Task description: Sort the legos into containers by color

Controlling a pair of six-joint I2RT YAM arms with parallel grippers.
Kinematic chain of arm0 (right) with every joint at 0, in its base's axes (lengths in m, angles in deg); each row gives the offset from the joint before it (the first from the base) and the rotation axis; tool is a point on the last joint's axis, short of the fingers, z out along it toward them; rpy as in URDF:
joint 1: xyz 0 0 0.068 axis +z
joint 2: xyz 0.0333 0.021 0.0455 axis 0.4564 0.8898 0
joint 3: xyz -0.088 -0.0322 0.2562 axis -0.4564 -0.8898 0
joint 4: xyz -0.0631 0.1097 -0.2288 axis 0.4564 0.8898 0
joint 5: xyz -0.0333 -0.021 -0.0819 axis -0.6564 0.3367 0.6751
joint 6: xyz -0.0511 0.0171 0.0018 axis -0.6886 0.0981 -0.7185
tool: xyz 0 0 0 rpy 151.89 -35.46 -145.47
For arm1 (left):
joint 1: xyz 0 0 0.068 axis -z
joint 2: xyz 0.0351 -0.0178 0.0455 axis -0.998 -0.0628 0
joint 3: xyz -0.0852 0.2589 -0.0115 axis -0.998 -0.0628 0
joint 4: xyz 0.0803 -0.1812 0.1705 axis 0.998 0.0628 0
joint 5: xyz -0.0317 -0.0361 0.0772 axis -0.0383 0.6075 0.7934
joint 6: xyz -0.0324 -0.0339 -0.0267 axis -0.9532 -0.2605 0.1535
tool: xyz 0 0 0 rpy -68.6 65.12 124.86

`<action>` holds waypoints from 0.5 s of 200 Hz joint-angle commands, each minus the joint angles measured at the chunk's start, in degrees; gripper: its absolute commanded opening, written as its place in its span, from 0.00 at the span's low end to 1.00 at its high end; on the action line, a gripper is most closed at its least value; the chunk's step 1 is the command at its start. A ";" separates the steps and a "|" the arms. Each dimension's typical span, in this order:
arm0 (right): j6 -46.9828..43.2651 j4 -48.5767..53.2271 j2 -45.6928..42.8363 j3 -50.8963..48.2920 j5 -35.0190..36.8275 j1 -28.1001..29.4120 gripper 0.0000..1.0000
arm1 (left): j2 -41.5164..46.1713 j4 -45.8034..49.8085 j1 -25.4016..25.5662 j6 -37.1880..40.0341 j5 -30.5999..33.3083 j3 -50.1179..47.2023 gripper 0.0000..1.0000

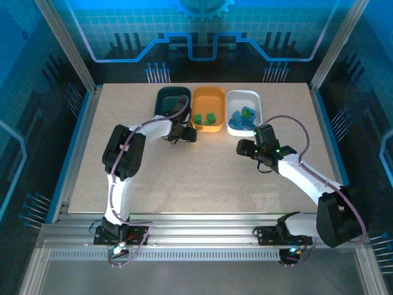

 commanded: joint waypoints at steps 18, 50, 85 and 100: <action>0.27 -0.65 1.02 0.02 -0.57 0.82 0.82 | -5.07 -10.15 -0.29 2.51 -2.22 2.71 0.75; 0.28 -1.02 1.50 0.05 -1.01 1.16 0.82 | -6.93 -8.05 -0.29 3.21 -3.60 5.26 0.71; 0.43 -1.44 1.89 -0.17 -1.51 1.48 0.82 | -6.91 -6.19 -0.29 3.23 -2.53 7.60 0.70; 0.63 -1.79 2.15 -0.17 -2.05 1.52 0.82 | -8.50 -3.27 -0.29 3.28 -3.42 10.75 0.71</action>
